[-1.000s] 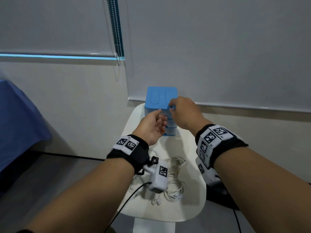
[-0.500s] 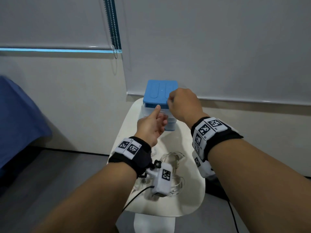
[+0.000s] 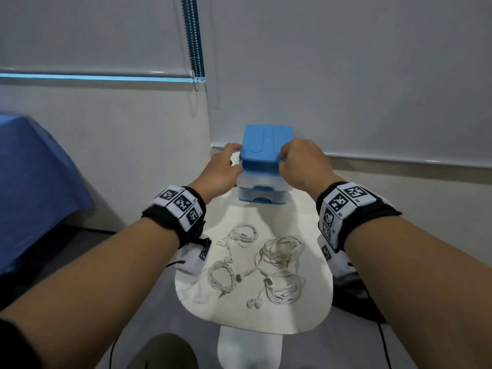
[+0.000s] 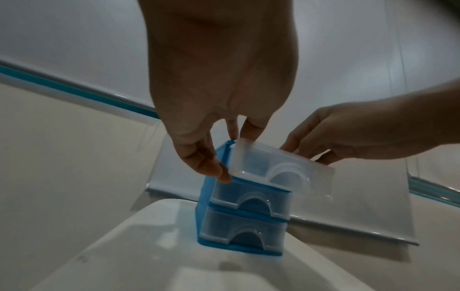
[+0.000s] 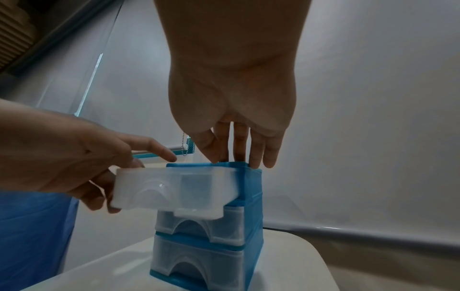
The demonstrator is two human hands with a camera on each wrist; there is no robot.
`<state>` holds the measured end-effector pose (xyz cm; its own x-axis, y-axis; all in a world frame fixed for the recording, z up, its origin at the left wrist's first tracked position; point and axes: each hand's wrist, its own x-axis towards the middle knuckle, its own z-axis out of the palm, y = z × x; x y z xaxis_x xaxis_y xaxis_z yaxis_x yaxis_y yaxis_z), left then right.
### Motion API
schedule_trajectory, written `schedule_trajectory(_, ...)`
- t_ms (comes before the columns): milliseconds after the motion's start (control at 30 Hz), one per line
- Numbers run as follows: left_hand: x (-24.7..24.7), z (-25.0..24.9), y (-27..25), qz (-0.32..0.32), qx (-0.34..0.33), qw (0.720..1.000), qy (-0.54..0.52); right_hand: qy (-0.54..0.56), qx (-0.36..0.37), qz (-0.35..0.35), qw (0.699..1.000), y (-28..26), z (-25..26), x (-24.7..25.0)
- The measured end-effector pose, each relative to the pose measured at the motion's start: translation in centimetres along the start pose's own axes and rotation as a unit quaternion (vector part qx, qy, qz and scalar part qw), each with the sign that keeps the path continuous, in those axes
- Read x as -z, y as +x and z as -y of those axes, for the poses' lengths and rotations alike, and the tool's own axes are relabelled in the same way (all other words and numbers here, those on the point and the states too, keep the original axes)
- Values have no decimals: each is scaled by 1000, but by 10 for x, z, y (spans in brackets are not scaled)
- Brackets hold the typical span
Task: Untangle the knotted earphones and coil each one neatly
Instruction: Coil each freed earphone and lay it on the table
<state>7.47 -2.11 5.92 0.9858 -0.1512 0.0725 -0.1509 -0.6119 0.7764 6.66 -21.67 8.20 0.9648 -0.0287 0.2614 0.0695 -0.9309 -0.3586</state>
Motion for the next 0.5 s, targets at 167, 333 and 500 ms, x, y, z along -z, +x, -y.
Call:
schedule_trajectory(167, 3, 2, -19, 26, -18, 999, 37, -10, -2, 30, 999, -2, 2, 5)
schedule_trajectory(333, 11, -5, -17, 50, -11, 997, 54, -8, 13, 61, 998, -6, 0, 8)
schedule_trajectory(500, 7, 0, -16, 56, 0, 996, 69, 69, -80, -51, 993, -31, -37, 11)
